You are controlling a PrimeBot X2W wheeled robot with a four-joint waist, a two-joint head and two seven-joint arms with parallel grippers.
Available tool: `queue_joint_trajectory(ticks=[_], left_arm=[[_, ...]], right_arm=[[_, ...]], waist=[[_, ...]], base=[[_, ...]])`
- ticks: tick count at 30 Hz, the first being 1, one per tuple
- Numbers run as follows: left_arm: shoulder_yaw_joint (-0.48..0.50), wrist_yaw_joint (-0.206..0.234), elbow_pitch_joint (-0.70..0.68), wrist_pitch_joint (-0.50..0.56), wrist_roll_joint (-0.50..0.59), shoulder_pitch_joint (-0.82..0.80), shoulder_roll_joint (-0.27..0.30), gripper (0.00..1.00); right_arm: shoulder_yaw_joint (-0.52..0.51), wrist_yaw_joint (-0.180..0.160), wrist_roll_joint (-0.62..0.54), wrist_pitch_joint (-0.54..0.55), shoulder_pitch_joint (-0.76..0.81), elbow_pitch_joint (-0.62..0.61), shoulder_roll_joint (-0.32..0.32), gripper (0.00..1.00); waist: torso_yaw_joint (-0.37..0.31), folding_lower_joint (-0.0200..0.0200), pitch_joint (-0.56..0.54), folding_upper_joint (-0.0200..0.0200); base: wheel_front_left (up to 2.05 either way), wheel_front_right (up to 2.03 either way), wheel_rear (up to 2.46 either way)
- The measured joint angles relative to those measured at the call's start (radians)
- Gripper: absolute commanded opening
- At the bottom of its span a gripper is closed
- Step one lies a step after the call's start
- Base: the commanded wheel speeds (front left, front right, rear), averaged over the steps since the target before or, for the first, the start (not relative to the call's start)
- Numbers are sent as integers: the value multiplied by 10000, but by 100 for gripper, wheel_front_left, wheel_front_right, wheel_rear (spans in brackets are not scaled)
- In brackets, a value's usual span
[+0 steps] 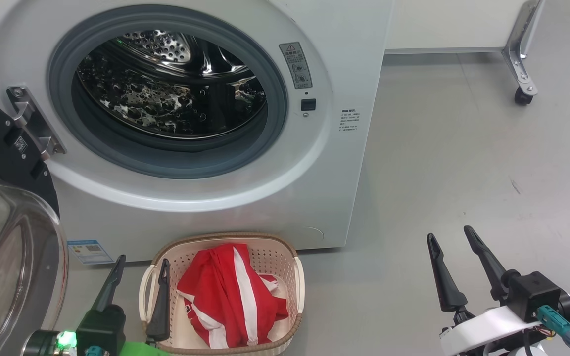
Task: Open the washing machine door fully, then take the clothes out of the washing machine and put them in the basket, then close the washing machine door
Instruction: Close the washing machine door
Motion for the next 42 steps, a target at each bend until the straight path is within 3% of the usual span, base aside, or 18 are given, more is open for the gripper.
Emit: queue_joint_trajectory(ticks=[42], left_arm=[[38,4,-905,483,96,485,-92,100]], right_arm=[[2,-82,12,176,103,-228,-69,100]], waist=[[65,0,-47,0]], base=[[-77,77,0]])
